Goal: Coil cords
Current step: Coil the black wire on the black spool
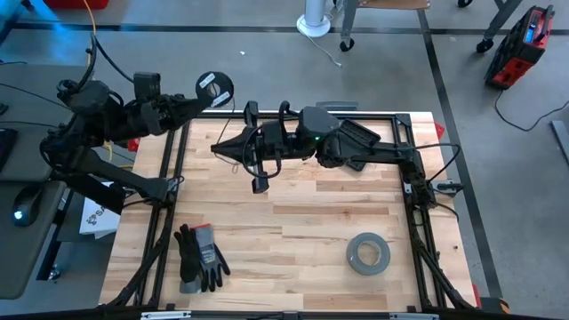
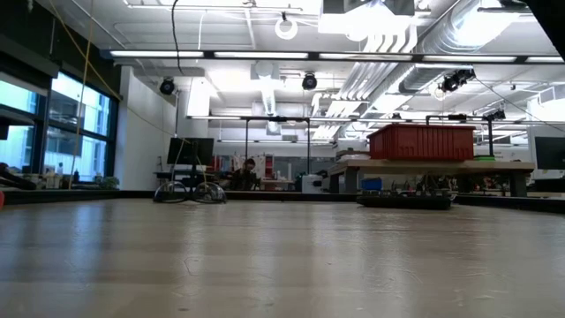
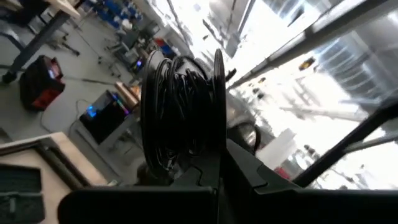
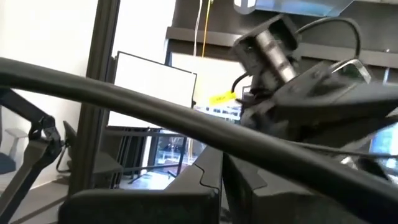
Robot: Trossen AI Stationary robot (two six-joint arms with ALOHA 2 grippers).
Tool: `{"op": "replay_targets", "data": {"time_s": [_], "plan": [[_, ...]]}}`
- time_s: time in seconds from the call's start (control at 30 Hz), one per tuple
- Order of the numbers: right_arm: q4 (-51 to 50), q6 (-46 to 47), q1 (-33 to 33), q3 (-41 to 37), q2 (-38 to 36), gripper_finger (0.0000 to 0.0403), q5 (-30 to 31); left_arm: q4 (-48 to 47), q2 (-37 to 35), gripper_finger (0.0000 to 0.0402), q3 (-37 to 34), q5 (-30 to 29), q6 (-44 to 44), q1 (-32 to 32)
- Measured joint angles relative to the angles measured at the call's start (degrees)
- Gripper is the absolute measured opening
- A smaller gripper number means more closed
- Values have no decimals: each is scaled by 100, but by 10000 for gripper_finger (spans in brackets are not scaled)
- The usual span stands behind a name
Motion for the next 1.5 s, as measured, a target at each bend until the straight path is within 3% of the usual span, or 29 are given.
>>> {"op": "replay_targets", "data": {"time_s": [0.37, 0.67, 0.97, 1.2, 1.5], "plan": [[-211, -6, -1, 2, 21, 0, 2, 1297, 195, 0, 2, 336, -340, 198], [-287, -304, -28, 2, 31, 0, -25, 1650, 528, 0, 2, 1185, -1571, 200], [-289, -354, -174, 2, 33, 0, -23, 1630, 647, 0, 2, 1904, -2007, 198], [-338, -582, -196, 2, 29, 0, -25, 1541, 591, 0, 2, 1994, -1700, 198], [-241, -547, -321, 2, -7, 0, -28, 693, 466, 0, 2, 1933, -1644, 198]]}}
